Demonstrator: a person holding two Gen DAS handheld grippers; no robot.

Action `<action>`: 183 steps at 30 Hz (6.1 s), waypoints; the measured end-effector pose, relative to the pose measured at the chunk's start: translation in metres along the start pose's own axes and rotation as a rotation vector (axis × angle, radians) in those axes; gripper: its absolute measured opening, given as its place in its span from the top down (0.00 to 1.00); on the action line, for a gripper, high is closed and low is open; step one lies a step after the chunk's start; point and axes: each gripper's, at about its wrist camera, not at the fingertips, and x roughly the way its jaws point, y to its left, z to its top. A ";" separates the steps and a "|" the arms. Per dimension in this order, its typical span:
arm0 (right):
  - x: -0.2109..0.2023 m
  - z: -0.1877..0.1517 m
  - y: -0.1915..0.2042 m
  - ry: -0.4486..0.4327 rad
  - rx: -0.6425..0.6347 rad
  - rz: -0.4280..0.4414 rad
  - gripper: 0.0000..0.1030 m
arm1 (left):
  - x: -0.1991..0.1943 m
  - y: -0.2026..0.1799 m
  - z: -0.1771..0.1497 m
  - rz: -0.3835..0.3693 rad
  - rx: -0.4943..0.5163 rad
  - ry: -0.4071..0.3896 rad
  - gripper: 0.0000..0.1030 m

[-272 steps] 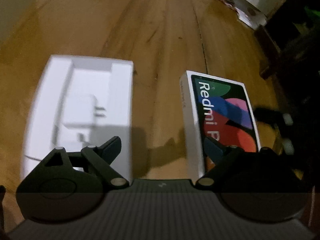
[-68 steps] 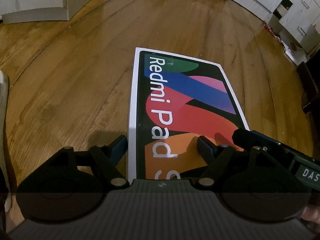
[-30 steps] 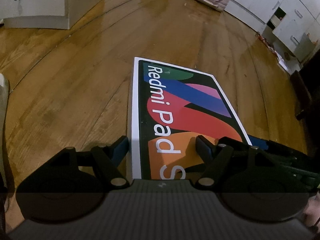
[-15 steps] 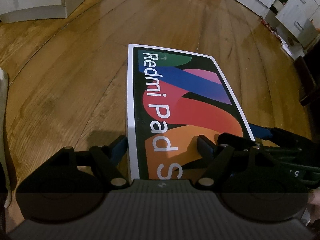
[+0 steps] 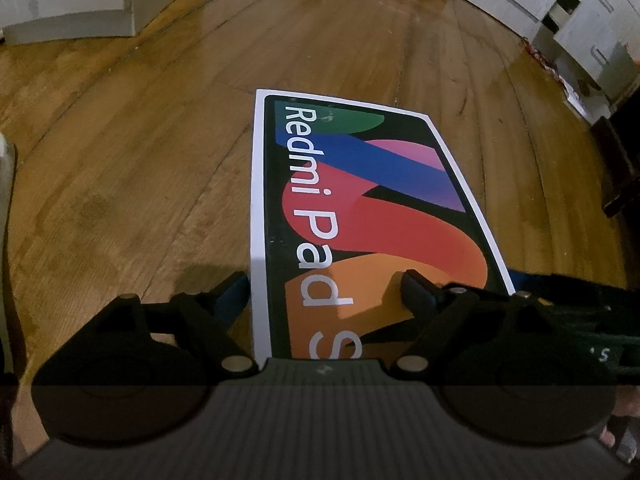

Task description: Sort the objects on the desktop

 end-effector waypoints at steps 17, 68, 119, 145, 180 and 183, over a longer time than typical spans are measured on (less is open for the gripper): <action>0.029 0.022 -0.043 0.070 0.213 0.088 0.14 | 0.019 0.054 0.044 -0.155 -0.138 0.002 0.24; 0.020 0.015 -0.048 -0.023 0.131 0.118 0.20 | 0.016 0.044 0.025 -0.161 -0.203 -0.135 0.28; -0.009 -0.027 -0.063 0.029 0.225 0.248 0.30 | -0.006 0.049 0.021 -0.170 -0.275 -0.064 0.27; -0.016 -0.003 -0.043 -0.072 0.172 0.079 0.30 | 0.005 0.038 0.026 0.035 -0.226 0.027 0.22; -0.020 -0.035 -0.088 -0.014 0.379 0.309 0.29 | -0.007 0.055 0.026 -0.265 -0.418 -0.036 0.16; -0.019 -0.035 -0.089 -0.024 0.374 0.308 0.29 | -0.007 0.054 0.025 -0.264 -0.410 -0.051 0.16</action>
